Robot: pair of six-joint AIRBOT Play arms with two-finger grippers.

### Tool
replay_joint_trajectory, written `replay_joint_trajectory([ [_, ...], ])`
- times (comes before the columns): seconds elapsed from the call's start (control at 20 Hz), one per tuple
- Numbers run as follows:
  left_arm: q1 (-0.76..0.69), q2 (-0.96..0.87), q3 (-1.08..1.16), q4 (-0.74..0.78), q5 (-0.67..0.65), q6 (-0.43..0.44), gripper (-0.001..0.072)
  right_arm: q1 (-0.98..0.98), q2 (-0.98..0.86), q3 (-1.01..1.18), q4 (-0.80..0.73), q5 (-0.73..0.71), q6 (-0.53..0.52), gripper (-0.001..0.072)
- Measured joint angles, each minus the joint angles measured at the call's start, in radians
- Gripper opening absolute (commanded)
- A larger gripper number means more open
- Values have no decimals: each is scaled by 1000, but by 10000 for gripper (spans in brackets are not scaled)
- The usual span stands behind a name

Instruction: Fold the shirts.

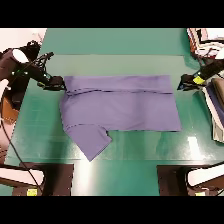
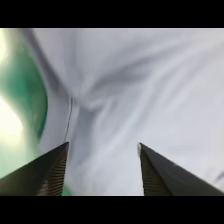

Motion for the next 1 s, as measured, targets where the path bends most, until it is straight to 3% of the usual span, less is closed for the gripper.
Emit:
replay_joint_trajectory([
  [0.45, 0, 420, -610, 5, 51, -89, 502, -34, 367, -407, 3, -135, -28, 377],
  [0.7, -1, 608, -901, -140, 111, -126, 502, -36, 491, -539, 3, -207, -33, 377],
  [1.0, -1, 673, -1083, -291, 179, -132, 502, -36, 568, -586, 3, -225, -35, 377],
])
